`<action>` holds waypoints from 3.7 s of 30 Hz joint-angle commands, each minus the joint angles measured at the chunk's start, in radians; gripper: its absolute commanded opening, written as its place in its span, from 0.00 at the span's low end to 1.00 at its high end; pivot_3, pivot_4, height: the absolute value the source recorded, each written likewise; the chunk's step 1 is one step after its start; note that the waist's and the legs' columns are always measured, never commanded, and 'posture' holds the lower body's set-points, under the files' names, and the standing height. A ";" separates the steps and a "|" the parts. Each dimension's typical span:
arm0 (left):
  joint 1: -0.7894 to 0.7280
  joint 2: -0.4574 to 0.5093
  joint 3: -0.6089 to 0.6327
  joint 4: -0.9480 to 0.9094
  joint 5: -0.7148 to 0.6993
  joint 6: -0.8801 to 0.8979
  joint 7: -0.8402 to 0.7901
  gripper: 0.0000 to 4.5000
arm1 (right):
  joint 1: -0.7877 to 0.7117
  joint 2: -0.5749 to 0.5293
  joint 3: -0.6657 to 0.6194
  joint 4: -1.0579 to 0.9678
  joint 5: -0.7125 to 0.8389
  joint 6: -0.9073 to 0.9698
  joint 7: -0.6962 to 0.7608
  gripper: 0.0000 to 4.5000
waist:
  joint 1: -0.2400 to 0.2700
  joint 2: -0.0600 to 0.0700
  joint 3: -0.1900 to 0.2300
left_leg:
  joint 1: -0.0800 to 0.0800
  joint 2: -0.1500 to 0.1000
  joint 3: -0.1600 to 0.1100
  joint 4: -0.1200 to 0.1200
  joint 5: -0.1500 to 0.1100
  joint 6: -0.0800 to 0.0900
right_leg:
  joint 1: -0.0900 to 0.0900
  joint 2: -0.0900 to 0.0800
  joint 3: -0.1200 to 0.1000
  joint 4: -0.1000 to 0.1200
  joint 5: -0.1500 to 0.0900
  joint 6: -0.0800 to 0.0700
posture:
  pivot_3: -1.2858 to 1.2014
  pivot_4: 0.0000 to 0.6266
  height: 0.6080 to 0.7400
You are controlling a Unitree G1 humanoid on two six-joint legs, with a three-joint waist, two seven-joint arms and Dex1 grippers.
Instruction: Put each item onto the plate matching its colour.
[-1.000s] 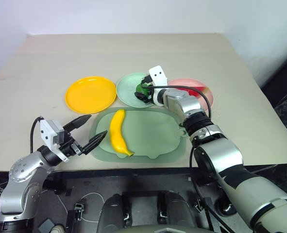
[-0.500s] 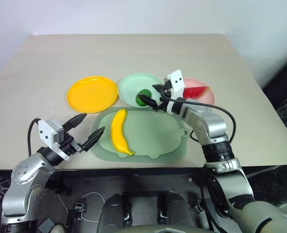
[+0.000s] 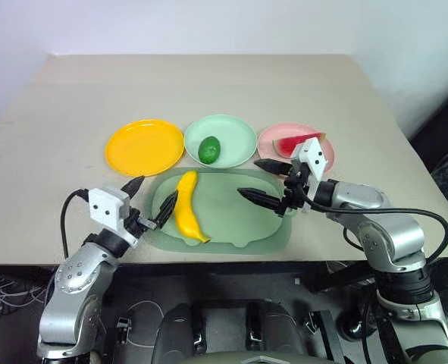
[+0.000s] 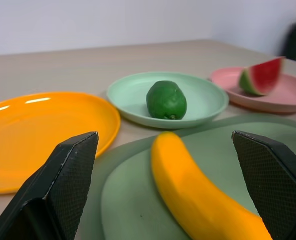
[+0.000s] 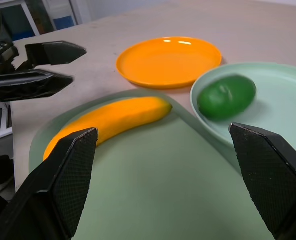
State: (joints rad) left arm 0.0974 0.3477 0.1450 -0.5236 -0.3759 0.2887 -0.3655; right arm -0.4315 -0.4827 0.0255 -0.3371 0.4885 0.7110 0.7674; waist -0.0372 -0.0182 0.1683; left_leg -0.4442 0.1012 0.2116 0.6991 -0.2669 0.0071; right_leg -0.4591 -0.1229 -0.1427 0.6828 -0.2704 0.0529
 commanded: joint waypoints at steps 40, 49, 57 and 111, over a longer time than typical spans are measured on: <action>-0.318 -0.011 -0.079 -0.067 0.038 0.548 0.128 0.03 | -0.013 -0.055 -0.036 0.009 -0.025 -0.025 -0.118 1.00 | 0.022 0.000 0.000 | 0.001 -0.001 0.000 0.001 0.000 0.000 | 0.001 0.000 0.000 0.000 0.000 0.000 | 0.52 0.24 0.66; -0.327 -0.006 -0.073 -0.013 0.015 0.545 0.098 0.03 | -0.044 -0.019 -0.010 0.052 -0.035 -0.045 -0.106 1.00 | 0.024 0.000 0.000 | 0.000 -0.001 0.000 0.001 0.001 -0.001 | 0.001 0.000 0.000 0.001 0.000 0.000 | 0.52 0.24 0.66; -0.321 0.010 -0.080 -0.042 -0.040 0.572 0.054 0.46 | -0.040 -0.021 -0.003 0.061 -0.056 -0.063 -0.104 1.00 | 0.023 0.000 0.000 | 0.000 -0.001 0.000 0.001 0.001 -0.001 | 0.001 0.000 0.000 0.001 0.000 0.000 | 0.52 0.24 0.66; -0.809 -0.077 0.102 0.425 0.041 0.604 0.294 0.39 | -0.062 0.012 -0.004 0.088 -0.071 -0.003 -0.166 1.00 | 0.024 -0.001 0.000 | 0.000 -0.001 0.000 0.002 0.001 -0.001 | 0.001 0.000 0.000 0.001 0.000 0.001 | 0.52 0.24 0.66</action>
State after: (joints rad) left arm -0.6852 0.2613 0.2307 -0.1307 -0.3568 0.9059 -0.0995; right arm -0.4734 -0.4770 0.0302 -0.2376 0.4147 0.7298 0.5997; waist -0.0134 -0.0188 0.1681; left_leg -0.4437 0.0998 0.2115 0.7005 -0.2658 0.0061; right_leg -0.4577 -0.1225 -0.1432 0.6843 -0.2701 0.0534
